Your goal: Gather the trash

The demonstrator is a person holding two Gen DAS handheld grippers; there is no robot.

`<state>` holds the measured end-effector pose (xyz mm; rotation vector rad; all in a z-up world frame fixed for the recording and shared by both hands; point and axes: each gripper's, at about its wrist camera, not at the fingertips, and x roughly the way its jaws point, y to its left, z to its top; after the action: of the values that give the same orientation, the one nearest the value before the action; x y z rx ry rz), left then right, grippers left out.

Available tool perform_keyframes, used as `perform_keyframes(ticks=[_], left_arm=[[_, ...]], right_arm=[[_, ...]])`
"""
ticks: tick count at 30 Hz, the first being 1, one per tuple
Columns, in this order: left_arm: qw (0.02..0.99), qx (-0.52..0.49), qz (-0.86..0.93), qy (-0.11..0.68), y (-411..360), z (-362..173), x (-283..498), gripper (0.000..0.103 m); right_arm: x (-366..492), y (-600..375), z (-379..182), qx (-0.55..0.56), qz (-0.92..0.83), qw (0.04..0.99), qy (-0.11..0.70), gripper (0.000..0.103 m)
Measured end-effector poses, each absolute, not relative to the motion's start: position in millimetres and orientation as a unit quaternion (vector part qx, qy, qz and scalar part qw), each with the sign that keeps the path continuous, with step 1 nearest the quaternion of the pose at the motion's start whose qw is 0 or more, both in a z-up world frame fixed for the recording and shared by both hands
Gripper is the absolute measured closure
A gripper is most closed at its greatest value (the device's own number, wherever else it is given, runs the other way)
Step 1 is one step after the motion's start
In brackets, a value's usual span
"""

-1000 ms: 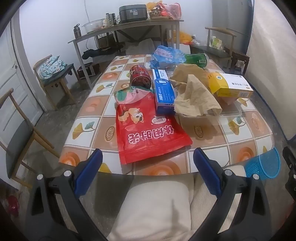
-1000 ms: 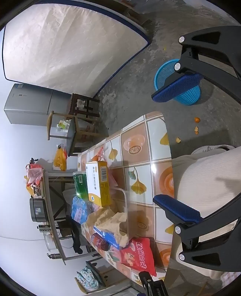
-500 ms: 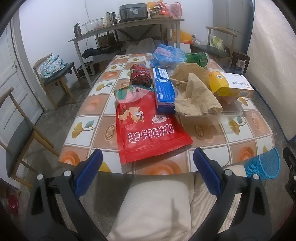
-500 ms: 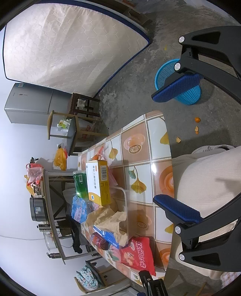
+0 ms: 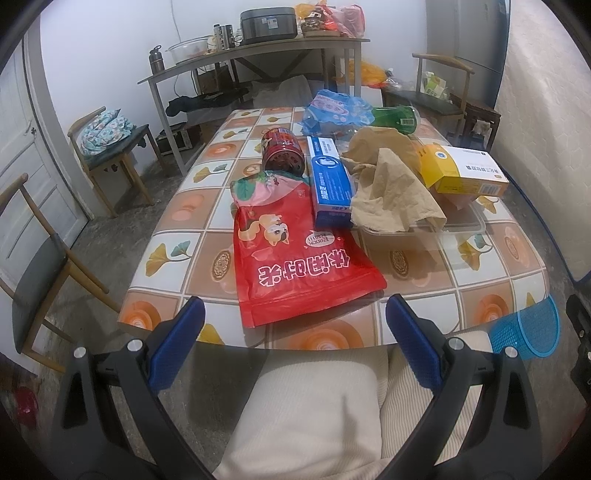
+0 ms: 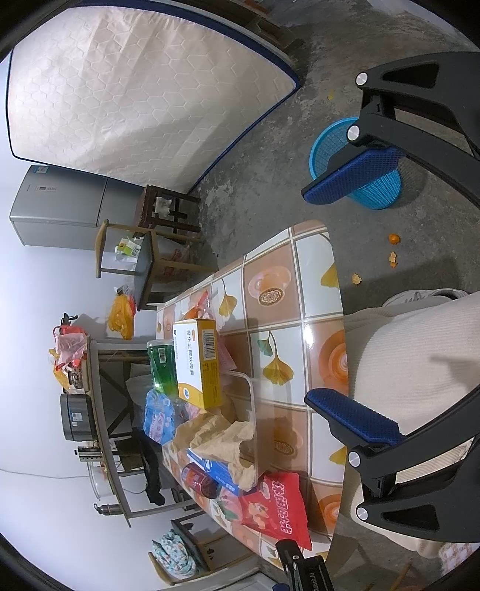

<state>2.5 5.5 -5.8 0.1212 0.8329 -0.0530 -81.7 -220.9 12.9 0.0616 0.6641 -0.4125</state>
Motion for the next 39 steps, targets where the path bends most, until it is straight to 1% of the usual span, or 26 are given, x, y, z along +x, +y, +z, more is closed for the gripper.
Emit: perform_keyframes(ticks=[39], left_arm=[[0.910,0.058,-0.027,0.409,9.3,-8.8,2.3,0.009]], right_arm=[[-83.5,-216.4,12.7,0.033,-0.203,0.924,0.322,0.006]])
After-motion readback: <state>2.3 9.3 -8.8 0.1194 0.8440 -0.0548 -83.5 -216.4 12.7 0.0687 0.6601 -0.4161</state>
